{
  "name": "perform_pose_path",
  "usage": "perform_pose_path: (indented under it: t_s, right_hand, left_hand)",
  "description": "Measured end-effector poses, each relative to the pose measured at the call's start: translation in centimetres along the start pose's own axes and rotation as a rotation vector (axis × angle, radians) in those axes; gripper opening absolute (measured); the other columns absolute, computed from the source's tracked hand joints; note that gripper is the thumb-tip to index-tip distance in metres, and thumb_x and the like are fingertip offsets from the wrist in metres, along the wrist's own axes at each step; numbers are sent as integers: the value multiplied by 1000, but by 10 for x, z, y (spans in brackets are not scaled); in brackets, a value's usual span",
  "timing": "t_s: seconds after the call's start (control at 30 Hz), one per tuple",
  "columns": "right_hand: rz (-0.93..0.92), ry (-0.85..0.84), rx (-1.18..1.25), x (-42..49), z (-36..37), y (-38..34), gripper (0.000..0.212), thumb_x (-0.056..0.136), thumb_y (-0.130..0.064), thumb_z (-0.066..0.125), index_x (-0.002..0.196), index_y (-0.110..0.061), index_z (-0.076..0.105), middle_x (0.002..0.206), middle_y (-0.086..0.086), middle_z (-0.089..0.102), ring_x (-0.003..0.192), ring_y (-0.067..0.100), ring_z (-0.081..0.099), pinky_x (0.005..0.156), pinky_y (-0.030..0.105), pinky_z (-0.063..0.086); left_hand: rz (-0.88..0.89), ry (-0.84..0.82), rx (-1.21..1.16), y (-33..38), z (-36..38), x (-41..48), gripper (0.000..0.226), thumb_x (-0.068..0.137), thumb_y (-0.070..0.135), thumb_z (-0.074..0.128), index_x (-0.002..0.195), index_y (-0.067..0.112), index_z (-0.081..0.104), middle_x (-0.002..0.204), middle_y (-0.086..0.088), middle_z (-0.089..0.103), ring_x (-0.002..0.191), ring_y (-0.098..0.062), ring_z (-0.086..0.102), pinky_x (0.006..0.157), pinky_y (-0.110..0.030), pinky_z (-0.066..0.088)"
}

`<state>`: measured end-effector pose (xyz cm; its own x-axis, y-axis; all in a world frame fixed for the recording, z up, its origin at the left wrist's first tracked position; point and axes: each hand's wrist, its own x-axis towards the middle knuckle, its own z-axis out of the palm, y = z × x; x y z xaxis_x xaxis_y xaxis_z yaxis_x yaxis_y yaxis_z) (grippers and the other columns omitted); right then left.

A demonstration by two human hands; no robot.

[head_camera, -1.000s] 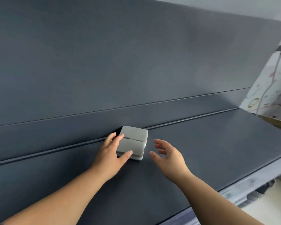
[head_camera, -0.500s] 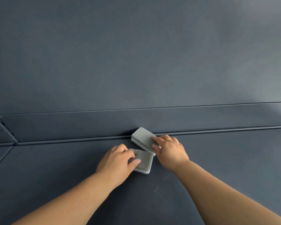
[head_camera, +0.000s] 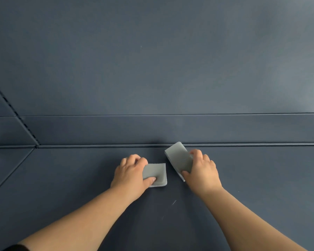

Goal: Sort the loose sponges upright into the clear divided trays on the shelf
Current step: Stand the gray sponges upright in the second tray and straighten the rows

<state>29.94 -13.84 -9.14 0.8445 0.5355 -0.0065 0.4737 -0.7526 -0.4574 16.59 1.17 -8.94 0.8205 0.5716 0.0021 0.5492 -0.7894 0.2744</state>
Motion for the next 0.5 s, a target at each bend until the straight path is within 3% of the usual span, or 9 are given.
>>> perform_pose_path:
  t_s: [0.17, 0.27, 0.33, 0.43, 0.5]
  right_hand:
    - [63, 13, 301, -23, -1, 0, 53, 84, -14, 63, 131, -20, 40, 126, 4, 36, 87, 19, 48, 73, 28, 41]
    - [102, 34, 523, -40, -4, -1, 49, 80, -13, 66, 123, -27, 47, 122, -2, 47, 88, 15, 52, 69, 25, 42]
    - [142, 19, 719, -53, -6, -9, 44, 80, -14, 68, 115, -33, 50, 110, -4, 58, 88, 15, 59, 64, 26, 45]
    - [174, -46, 1001, -76, -3, -31, 46, 78, -12, 71, 109, -37, 48, 105, 1, 62, 91, 22, 64, 76, 37, 54]
    - [156, -132, 1107, -91, 4, -50, 56, 78, -8, 71, 118, -36, 44, 108, 3, 62, 97, 25, 65, 88, 42, 54]
  left_hand:
    - [-36, 45, -317, -3, 1, -24, 32, 80, 37, 69, 99, 30, 44, 116, 14, 37, 100, -12, 45, 77, -25, 41]
    - [-45, 78, -492, -13, -6, -40, 36, 73, 29, 77, 97, 34, 51, 115, 15, 37, 97, -2, 44, 71, -10, 34]
    - [-76, 86, -596, -22, -13, -52, 44, 72, 23, 78, 103, 37, 51, 118, 13, 38, 100, -2, 44, 75, -12, 35]
    - [-147, 48, -664, -41, -26, -75, 61, 76, 17, 72, 120, 36, 35, 117, 9, 40, 96, -12, 49, 69, -20, 41]
    - [-175, 26, -673, -59, -35, -94, 64, 78, 14, 66, 124, 33, 26, 113, 10, 43, 88, -13, 52, 59, -18, 41]
